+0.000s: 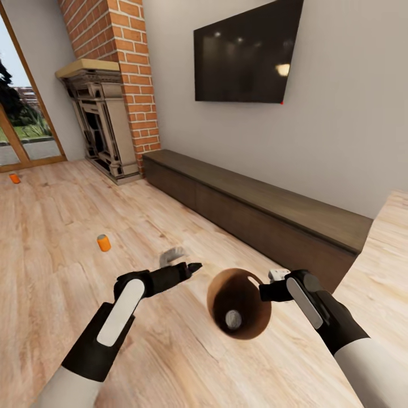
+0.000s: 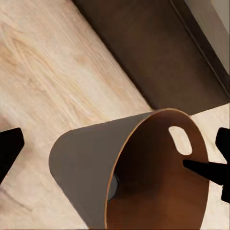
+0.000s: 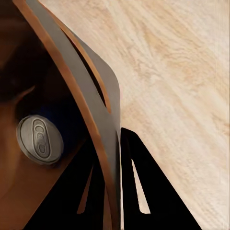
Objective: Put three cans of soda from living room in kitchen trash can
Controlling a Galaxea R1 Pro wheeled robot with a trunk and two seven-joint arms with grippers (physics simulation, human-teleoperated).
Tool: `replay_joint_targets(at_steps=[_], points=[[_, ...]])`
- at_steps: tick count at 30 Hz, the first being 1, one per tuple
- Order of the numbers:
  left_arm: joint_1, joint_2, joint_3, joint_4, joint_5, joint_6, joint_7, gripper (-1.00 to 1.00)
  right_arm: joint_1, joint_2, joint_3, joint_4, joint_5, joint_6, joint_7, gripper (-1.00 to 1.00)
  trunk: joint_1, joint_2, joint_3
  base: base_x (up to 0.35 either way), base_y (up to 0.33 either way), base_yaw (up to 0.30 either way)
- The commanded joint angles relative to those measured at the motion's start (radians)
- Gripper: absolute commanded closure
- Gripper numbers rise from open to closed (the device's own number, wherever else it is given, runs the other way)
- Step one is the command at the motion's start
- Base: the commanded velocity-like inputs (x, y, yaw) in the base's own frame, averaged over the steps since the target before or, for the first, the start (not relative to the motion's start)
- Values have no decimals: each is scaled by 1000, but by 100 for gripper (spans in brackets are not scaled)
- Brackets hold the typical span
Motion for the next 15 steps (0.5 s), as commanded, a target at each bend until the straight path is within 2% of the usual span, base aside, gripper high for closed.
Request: replay_joint_targets(at_steps=[1, 2, 3, 4, 7, 8, 13, 15], points=[[21, 24, 36, -4, -1, -9, 0, -100, 1, -2, -1, 0, -28, 0, 6, 100, 0, 0, 0, 287, 238, 0], [43, 52, 74, -4, -7, -26, -1, -100, 1, -3, -1, 0, -27, 0, 6, 100, 0, 0, 0, 288, 241, 0], [54, 66, 94, -2, -9, -39, -1, -100, 2, -4, -1, -1, -27, 0, 6, 100, 0, 0, 0, 289, 242, 0], [74, 92, 126, 11, -14, -66, 0, -100, 3, -5, -1, -1, -26, 0, 7, 100, 0, 0, 0, 290, 244, 0], [108, 121, 163, 84, -39, -124, 1, -100, 4, -6, 0, -1, -26, 0, 8, 100, 0, 0, 0, 290, 245, 0], [128, 134, 180, 153, -60, -180, 2, -100, 8, -5, 2, -5, -27, 0, 8, 100, 0, 0, 0, 291, 247, 0], [191, 133, 188, 210, -72, -240, 3, -100, 12, -2, 2, -15, -32, 0, 8, 100, 0, 0, 0, 291, 246, 0], [222, 136, 190, 224, -70, -291, 1, -100, 9, -4, -3, -11, -40, 0, 8, 100, 0, 0, 0, 292, 238, 0]])
